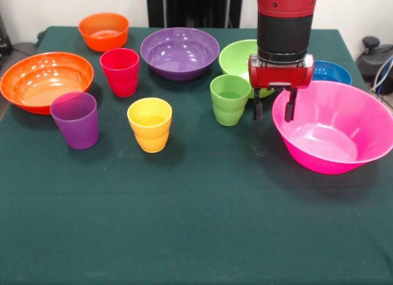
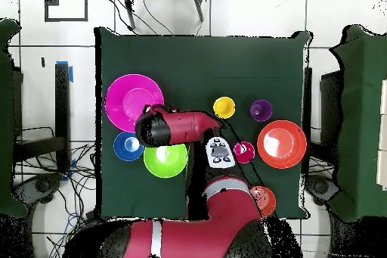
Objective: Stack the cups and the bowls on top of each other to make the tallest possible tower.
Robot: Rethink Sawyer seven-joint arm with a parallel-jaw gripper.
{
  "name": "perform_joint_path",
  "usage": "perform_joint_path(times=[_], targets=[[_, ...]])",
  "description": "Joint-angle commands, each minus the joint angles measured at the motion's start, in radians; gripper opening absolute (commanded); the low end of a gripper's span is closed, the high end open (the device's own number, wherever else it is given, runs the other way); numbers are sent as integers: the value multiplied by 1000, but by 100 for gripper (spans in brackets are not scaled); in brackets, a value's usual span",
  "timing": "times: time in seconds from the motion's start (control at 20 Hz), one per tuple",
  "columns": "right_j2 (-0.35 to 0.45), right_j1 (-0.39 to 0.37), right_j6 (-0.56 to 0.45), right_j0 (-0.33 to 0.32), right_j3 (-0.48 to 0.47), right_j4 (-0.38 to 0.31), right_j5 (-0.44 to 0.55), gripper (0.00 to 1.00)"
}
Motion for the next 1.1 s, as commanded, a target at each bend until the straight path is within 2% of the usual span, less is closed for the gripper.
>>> perform_joint_path(times=[0.05, 0.35, 0.75, 1.1], targets=[[52, 8, 9, -8, 13, -51, 55, 100], [45, 28, 11, -6, 4, -58, 33, 100], [42, -9, 16, 3, 23, -48, 63, 100], [35, 5, 19, 6, 9, -50, 53, 100]])
